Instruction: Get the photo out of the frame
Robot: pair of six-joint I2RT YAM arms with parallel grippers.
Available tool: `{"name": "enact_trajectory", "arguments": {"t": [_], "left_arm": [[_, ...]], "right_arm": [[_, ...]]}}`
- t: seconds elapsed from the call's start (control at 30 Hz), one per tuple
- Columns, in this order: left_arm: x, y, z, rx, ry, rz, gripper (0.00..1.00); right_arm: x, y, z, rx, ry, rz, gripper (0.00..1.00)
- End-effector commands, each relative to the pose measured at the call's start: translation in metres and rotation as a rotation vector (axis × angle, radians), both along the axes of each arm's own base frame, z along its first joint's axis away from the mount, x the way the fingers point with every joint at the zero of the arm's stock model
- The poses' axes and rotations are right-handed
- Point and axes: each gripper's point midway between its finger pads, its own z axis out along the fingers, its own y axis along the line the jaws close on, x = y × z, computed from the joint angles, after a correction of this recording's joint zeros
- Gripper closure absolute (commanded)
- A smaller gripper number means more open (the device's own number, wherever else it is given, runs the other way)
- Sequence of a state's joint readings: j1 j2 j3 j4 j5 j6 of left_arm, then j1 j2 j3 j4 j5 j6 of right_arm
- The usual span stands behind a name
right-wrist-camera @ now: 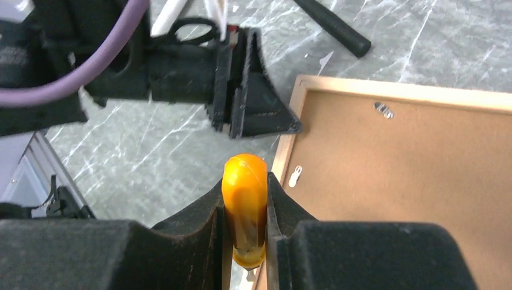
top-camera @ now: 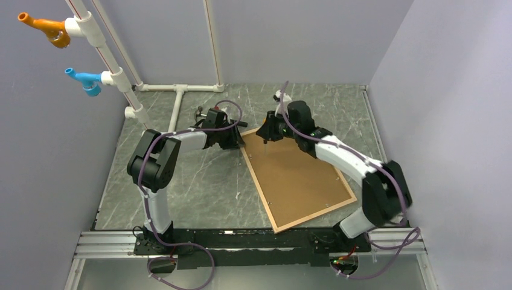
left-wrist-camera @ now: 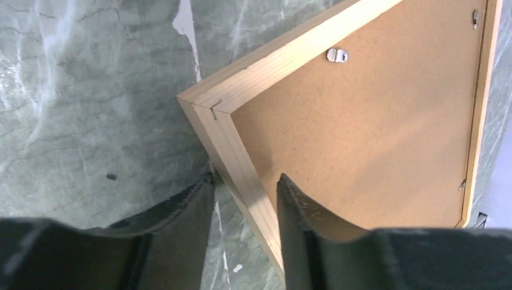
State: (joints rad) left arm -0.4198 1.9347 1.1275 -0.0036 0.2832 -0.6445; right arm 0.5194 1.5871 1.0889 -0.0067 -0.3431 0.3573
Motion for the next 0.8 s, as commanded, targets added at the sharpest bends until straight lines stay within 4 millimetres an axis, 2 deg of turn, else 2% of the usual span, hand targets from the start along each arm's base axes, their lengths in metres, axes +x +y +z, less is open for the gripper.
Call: {"name": "enact_trajectory", "arguments": {"t": [0.0, 0.07, 0.2, 0.4, 0.53, 0.63, 0.77], "left_arm": [[-0.019, 0.011, -0.003, 0.062, 0.038, -0.012, 0.47], [-0.028, 0.012, 0.001, 0.06, 0.033, 0.003, 0.41], [-0.055, 0.01, 0.013, 0.103, 0.026, 0.006, 0.35], [-0.114, -0.021, 0.014, 0.128, 0.093, 0.002, 0.33], [-0.142, -0.037, 0.009, 0.1, 0.145, 0.084, 0.35], [-0.147, -0.039, 0.006, 0.109, 0.126, 0.135, 0.34], [-0.149, -0.045, 0.0, 0.111, 0.134, 0.119, 0.37]], "right_arm": [[-0.037, -0.027, -0.026, -0.044, 0.056, -0.048, 1.0], [-0.056, -0.029, -0.036, -0.038, 0.081, -0.026, 1.0], [-0.076, -0.039, -0.037, -0.04, 0.066, -0.047, 1.0], [-0.093, -0.051, -0.023, -0.014, 0.03, -0.079, 1.0], [-0.105, -0.054, -0.032, 0.003, 0.05, -0.088, 1.0], [-0.11, -0.06, -0.04, 0.008, 0.072, -0.121, 1.0], [-0.113, -0.058, -0.038, 0.078, 0.063, -0.138, 1.0]]}}
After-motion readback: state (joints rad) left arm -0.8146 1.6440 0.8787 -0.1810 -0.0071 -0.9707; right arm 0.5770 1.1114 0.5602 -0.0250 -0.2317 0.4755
